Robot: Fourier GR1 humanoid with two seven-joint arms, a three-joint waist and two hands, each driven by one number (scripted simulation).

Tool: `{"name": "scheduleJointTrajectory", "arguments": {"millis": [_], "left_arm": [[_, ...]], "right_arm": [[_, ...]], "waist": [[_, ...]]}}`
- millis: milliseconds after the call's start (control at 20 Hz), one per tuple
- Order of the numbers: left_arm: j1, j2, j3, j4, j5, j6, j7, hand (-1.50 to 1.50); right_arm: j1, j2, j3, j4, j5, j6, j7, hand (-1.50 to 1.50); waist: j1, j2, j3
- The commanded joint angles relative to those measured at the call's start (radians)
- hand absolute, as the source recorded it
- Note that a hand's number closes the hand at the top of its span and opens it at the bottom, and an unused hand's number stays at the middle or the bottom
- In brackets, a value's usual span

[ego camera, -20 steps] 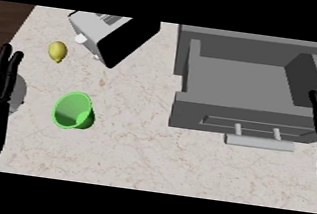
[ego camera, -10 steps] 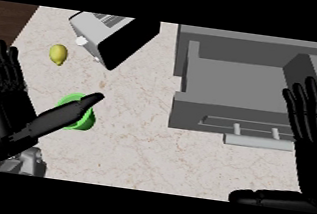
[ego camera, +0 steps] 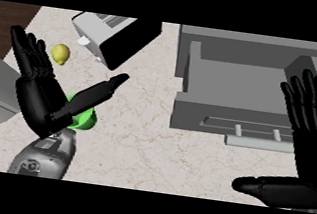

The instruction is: Pick up the cup, place it into the drawer and close the drawer

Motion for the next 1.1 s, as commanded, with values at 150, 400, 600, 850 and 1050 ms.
{"name": "scheduleJointTrajectory", "arguments": {"millis": [150, 400, 600, 850, 1050], "left_arm": [[-0.061, 0.003, 0.063, 0.078, 0.013, 0.003, 0.004, -1.50], [0.026, -0.001, -0.004, -0.010, -0.020, 0.043, 0.028, -1.50], [0.054, -0.001, -0.061, 0.058, 0.078, 0.119, -0.044, -1.50], [0.041, -0.001, 0.004, 0.081, 0.094, 0.094, -0.003, -1.50], [0.201, -0.001, -0.014, 0.008, 0.168, 0.081, -0.101, -1.50]], "right_arm": [[0.000, 0.013, -0.006, -0.068, -0.004, -0.009, 0.062, -1.50], [-0.040, 0.014, -0.021, -0.040, 0.005, -0.013, 0.069, -1.50], [-0.027, 0.022, -0.020, -0.014, 0.007, 0.003, 0.031, -1.50], [-0.083, 0.012, -0.021, 0.018, 0.040, -0.007, 0.055, -1.50], [0.030, 0.028, -0.017, -0.064, 0.013, 0.017, 0.012, -1.50]], "waist": [[0.002, -0.001, 0.000], [0.005, -0.001, 0.000], [0.003, 0.000, 0.000], [0.004, 0.000, 0.000], [0.005, -0.001, 0.000]]}}
